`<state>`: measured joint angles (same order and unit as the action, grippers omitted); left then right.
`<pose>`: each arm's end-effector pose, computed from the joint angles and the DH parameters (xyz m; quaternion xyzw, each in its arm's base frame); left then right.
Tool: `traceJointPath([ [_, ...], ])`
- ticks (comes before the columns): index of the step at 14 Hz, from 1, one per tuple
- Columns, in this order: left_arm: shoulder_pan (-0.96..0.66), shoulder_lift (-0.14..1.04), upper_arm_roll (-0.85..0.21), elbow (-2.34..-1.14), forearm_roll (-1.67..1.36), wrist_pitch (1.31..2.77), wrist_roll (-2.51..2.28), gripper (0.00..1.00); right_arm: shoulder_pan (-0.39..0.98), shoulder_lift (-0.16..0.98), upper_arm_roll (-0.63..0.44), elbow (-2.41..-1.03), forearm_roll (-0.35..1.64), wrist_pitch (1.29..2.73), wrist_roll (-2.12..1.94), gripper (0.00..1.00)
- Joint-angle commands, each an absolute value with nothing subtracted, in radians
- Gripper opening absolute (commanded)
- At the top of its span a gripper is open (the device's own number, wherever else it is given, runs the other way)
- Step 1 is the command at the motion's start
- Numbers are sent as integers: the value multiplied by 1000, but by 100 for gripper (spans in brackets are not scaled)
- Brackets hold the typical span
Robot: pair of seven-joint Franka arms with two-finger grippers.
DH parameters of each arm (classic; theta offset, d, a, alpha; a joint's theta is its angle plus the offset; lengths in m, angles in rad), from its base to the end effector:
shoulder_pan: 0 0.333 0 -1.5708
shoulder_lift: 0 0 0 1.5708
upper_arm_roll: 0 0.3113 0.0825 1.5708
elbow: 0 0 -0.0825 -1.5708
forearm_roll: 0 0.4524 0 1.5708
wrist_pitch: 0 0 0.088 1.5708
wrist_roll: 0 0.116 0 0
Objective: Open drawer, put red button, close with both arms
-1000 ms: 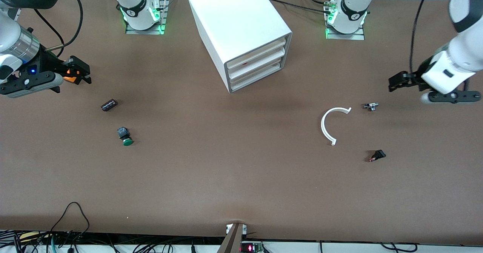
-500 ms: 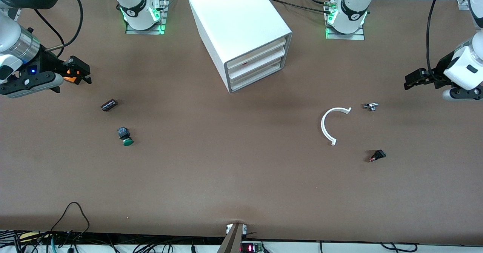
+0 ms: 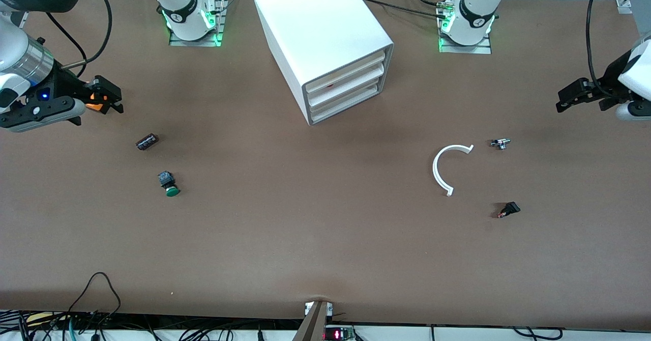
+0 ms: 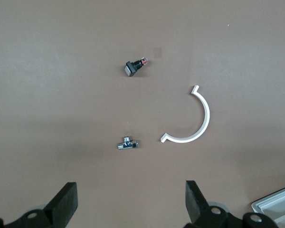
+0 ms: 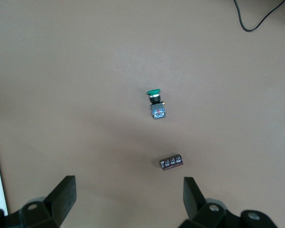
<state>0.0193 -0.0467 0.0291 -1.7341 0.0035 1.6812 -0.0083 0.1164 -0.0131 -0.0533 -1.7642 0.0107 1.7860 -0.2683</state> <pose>0.6133 0.0304 0.5606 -0.9996 -0.0281 0.0031 0.0010 0.6290 0.0406 0.5325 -0.9863 -0.1639 -0.0179 0.0038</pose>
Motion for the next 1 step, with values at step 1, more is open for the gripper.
traceJointPath([
  [1,5,-46,34,-1710,26,1661,-15,100,109,-3,-46,-1740,15,1775,-265,100],
])
